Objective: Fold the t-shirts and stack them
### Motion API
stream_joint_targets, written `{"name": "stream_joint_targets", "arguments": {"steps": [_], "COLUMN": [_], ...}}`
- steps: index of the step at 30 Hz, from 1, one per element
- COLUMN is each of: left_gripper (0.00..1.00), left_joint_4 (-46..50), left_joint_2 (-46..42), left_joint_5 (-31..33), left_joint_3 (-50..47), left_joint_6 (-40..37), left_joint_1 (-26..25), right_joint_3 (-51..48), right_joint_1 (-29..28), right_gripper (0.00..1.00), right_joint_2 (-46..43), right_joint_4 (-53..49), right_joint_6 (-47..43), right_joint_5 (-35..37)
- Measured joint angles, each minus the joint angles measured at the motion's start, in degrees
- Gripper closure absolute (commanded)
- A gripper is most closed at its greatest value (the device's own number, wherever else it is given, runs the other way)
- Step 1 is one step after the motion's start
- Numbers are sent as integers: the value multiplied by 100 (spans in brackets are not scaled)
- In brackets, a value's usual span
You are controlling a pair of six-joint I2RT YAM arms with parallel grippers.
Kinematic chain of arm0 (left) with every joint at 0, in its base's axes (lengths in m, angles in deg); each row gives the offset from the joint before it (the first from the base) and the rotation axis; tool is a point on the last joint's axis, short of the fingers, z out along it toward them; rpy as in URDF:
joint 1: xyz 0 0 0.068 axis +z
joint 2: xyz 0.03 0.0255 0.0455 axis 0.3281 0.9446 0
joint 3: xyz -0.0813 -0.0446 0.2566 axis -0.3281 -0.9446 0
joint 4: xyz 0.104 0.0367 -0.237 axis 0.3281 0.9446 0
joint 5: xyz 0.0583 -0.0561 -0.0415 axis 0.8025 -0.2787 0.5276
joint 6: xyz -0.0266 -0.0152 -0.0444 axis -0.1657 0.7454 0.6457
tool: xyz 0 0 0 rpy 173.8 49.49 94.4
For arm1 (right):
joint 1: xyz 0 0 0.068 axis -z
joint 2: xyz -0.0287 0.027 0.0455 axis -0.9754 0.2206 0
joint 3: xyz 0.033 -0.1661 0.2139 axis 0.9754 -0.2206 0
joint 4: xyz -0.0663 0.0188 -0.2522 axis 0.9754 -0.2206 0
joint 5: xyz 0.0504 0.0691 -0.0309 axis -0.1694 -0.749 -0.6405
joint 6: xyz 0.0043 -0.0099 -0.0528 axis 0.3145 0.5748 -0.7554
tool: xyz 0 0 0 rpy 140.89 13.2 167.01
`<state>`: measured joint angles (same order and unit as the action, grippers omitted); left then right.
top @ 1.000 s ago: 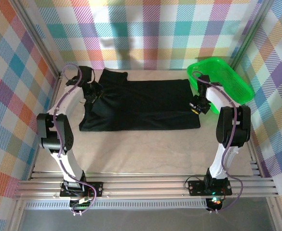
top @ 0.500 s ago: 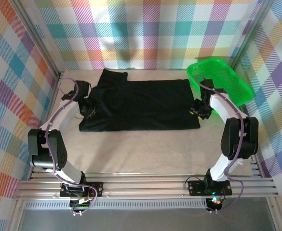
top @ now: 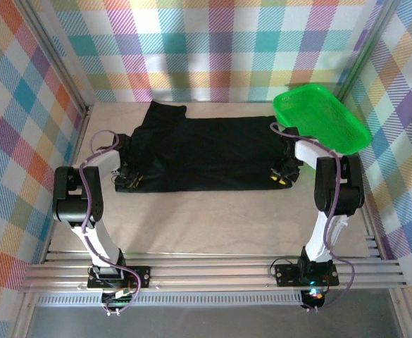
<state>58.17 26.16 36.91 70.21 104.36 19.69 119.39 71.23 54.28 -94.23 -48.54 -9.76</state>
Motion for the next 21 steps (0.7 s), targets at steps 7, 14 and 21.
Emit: {"name": "stream_joint_targets", "arguments": {"steps": [7,14,21], "left_gripper": [82,60,63], "left_joint_4": [190,901,1119], "left_joint_2": [-1121,-2046,-2068], "left_joint_5": [227,643,1014], "left_joint_3": [-1250,-1742,-153], "left_joint_6": [111,-20,-417], "left_joint_1": [44,304,-577], "right_joint_3": [-1078,-2070,-1707], "right_joint_1": [-199,-522,-754], "right_gripper": [73,60,48], "right_joint_2": [-824,-1937,-2920], "right_joint_4": [-24,-470,166], "right_joint_6": [330,855,494], "right_joint_5": [-90,-175,-769]}}
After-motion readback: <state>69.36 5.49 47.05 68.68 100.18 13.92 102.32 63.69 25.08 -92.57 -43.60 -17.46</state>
